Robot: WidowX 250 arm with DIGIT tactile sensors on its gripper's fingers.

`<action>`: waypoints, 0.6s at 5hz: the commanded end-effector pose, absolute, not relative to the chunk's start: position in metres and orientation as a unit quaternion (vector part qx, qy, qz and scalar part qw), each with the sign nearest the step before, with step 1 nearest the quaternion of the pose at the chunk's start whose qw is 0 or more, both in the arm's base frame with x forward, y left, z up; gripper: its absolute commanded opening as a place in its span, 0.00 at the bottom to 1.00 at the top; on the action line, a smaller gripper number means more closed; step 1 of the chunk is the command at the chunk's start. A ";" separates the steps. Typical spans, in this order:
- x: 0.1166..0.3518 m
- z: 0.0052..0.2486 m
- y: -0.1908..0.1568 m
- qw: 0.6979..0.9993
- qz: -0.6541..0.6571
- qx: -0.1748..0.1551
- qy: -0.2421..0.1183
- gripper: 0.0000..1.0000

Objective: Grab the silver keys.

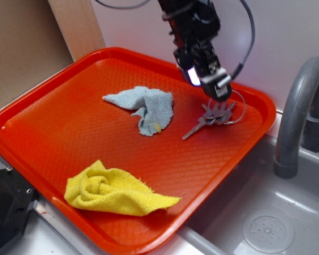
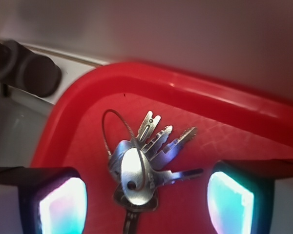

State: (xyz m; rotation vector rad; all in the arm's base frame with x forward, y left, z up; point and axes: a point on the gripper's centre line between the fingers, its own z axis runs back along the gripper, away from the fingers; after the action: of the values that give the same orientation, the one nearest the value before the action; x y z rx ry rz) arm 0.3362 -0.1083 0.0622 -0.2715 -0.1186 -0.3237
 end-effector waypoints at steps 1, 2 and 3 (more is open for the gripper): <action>0.345 0.060 -0.153 0.965 -0.210 -0.117 -0.102 0.00; 0.344 0.053 -0.152 0.966 -0.205 -0.125 -0.096 0.00; 0.337 0.064 -0.152 0.964 -0.211 -0.133 -0.096 0.00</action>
State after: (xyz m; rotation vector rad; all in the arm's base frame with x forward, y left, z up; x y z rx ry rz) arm 0.3362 -0.1374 0.0368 -0.2682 -0.1257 -0.3920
